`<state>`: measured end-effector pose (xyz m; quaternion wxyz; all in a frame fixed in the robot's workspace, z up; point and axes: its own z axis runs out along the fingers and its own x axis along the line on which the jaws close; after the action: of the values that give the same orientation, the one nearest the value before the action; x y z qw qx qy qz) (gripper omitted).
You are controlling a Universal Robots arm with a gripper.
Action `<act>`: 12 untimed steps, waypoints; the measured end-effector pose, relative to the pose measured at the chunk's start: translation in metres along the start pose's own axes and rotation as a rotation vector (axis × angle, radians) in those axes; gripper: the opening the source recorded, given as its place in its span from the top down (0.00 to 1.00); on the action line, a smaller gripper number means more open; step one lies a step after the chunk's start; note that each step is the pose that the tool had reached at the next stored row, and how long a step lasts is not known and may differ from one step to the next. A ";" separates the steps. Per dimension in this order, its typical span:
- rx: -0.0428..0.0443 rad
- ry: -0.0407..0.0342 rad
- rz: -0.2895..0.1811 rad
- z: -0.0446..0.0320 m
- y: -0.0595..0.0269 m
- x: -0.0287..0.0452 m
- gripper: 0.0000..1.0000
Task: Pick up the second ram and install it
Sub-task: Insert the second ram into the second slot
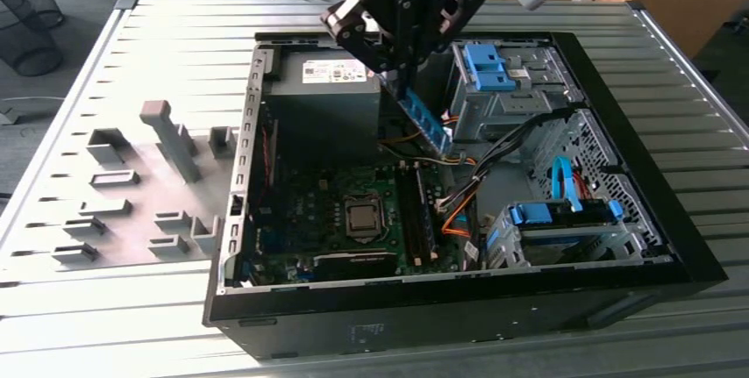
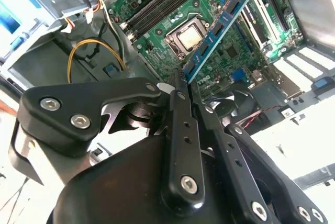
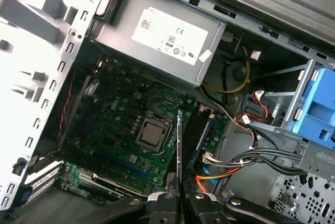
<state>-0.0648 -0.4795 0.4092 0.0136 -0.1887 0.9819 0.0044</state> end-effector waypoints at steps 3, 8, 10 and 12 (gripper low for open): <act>0.0006 -0.0002 0.027 0.0004 0.0000 0.0000 0.86; 0.0020 -0.0003 0.070 0.0009 0.0000 0.0000 0.86; 0.0025 -0.0003 0.090 0.0012 0.0000 0.0000 0.86; 0.0031 -0.0004 0.110 0.0015 0.0000 0.0000 0.86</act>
<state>-0.0648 -0.4795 0.4077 0.0138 -0.1346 0.9908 0.0037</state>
